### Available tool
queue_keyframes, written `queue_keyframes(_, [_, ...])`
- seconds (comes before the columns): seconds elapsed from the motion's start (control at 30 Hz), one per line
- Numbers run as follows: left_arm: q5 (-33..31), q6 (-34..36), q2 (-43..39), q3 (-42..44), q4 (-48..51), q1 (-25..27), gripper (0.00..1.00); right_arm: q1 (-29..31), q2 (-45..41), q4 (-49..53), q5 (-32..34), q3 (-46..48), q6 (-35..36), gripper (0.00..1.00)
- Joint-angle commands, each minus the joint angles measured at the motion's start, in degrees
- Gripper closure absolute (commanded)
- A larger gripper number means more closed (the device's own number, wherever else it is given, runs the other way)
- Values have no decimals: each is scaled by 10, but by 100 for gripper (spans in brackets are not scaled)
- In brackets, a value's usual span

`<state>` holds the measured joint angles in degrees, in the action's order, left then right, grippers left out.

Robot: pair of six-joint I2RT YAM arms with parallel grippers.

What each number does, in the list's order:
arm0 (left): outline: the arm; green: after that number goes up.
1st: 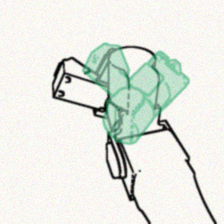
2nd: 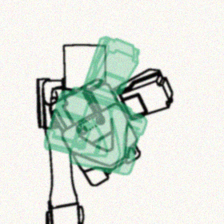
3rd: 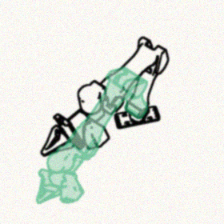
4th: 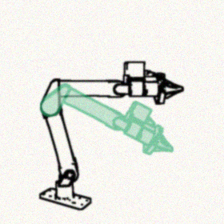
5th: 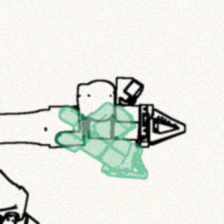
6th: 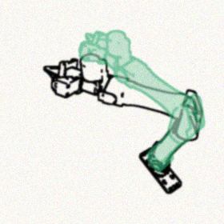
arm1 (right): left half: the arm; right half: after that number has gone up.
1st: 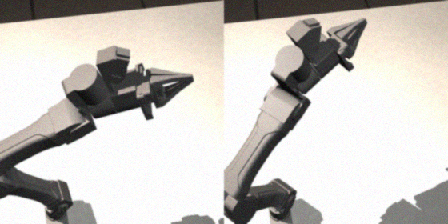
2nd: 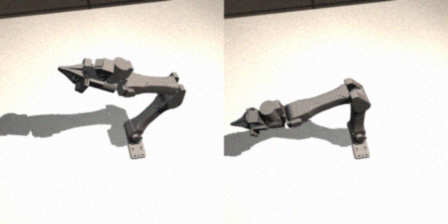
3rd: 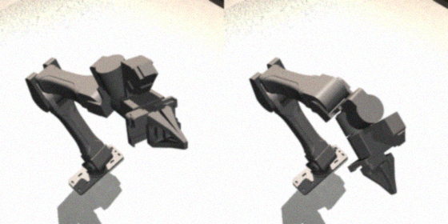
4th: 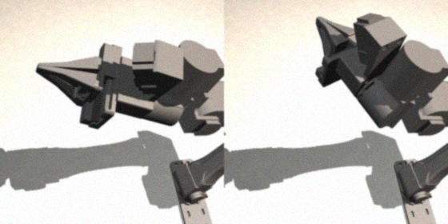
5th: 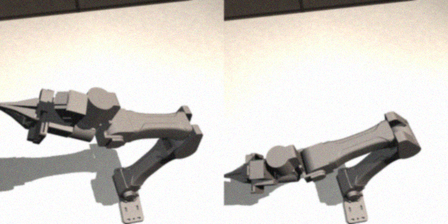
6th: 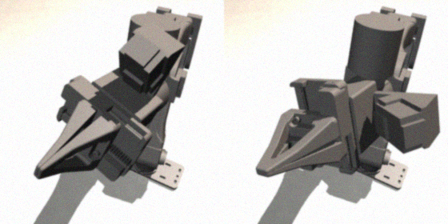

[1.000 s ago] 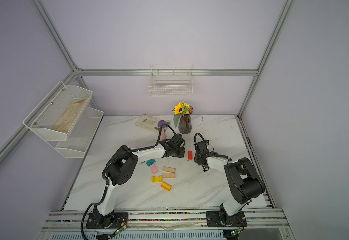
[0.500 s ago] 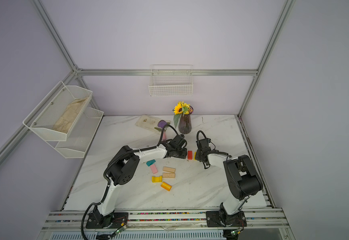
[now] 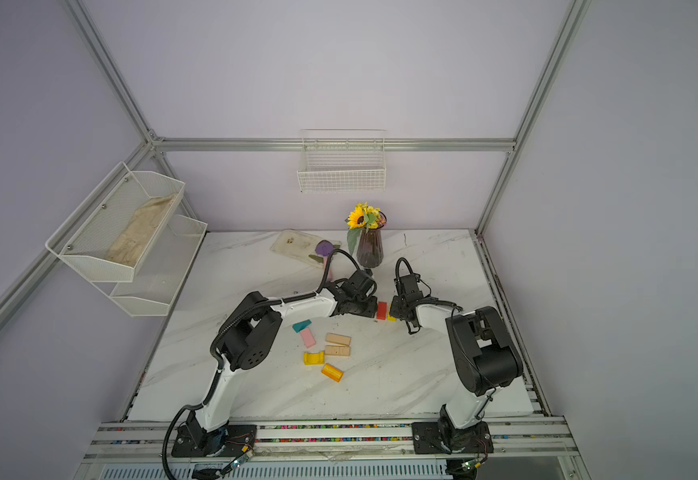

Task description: Build the wood block tower

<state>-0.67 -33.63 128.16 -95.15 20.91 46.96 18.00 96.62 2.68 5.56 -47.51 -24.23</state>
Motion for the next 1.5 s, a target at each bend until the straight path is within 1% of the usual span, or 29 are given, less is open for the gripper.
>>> queue_keyframes(0.0, [13,-4,13,-41,9,2,54,-2,10,11,-14,-1,10,73])
queue_keyframes(0.6, [26,-13,17,-49,5,3,55,2,12,4,-22,2,13,74])
queue_keyframes(0.93, [29,-14,17,-49,0,3,54,14,15,8,-16,-1,16,74])
queue_keyframes(1.03, [26,-17,15,-47,-2,4,55,15,16,7,-18,-1,17,74])
queue_keyframes(1.27, [-1,-26,-8,-7,-29,8,54,16,26,15,-18,-13,20,74])
queue_keyframes(1.47, [-5,-28,-13,-4,-31,8,54,16,25,15,-17,-12,20,74])
